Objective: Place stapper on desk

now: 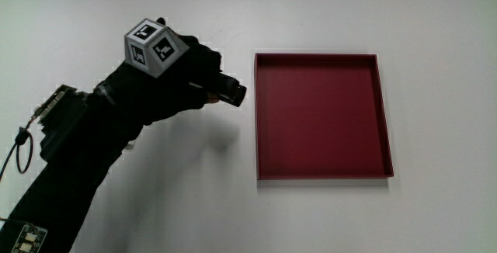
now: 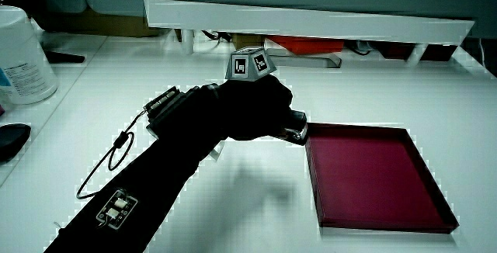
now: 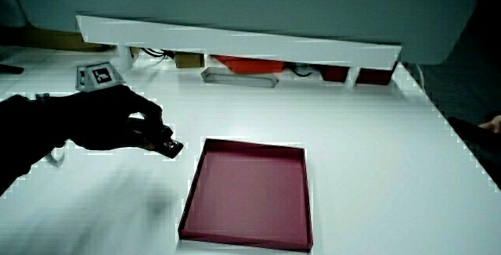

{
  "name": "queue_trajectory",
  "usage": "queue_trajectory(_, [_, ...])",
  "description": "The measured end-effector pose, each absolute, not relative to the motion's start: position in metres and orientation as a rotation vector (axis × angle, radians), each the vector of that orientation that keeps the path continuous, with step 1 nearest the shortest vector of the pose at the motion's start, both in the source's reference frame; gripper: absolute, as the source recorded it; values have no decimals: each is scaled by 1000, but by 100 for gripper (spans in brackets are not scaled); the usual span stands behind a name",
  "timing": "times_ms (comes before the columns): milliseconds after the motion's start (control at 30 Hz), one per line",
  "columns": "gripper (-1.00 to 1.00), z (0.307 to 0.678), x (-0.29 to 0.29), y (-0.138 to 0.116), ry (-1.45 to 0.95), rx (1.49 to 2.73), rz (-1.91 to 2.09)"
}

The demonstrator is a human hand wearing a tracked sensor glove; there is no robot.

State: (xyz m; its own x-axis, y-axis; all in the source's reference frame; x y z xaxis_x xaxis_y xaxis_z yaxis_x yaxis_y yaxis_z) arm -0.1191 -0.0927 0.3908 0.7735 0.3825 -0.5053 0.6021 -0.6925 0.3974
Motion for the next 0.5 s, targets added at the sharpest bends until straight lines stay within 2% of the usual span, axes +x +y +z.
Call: queue_trajectory(500, [0, 448, -149, -97, 488, 2309, -354])
